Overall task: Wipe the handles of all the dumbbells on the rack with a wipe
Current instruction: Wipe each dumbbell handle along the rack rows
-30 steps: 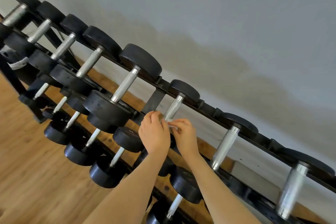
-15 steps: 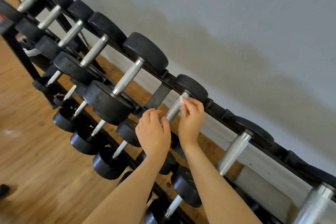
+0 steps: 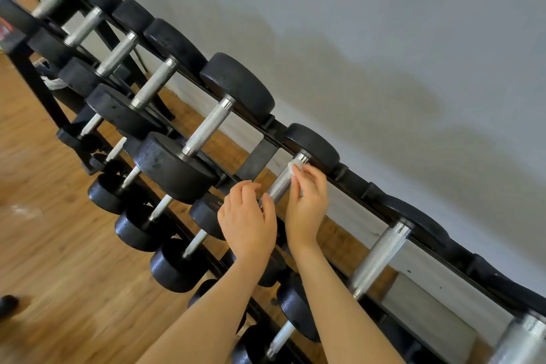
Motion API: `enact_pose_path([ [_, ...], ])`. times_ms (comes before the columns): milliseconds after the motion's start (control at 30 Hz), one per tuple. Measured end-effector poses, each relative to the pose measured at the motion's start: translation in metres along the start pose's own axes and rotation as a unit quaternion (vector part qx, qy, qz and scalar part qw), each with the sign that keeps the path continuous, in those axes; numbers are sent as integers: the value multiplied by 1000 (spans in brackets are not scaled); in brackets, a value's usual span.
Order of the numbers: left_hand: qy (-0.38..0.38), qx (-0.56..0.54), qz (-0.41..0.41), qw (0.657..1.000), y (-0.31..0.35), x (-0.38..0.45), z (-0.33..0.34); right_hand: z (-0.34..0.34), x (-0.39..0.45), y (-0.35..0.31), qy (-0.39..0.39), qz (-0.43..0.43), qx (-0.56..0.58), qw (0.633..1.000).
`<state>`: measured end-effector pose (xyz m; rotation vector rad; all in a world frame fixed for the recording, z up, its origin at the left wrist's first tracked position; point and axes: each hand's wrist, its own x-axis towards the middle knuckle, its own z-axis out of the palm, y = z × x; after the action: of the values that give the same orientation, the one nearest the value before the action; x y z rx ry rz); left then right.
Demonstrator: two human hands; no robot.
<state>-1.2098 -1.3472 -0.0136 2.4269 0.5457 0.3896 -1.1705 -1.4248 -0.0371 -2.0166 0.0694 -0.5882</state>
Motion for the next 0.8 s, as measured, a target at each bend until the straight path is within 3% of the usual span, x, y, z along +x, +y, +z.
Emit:
enact_pose_path([
  [300,-40,-1,37,999,-7,-2,-8,-4,10,-3,-35,-41,-88,995],
  [467,-78,-38,60,994,-16,5,-26,-7,10,-5,-94,-91,-153,980],
  [600,-48,17,132,990,-31,41,-52,-14,21,-5,-99,-91,-162,978],
  [733,-19,120,216,969,-56,91,-82,-8,8,-2,-105,-35,-125,986],
  [800,-11,160,228,960,-68,110,-90,-4,-3,-1,-114,-81,-153,978],
])
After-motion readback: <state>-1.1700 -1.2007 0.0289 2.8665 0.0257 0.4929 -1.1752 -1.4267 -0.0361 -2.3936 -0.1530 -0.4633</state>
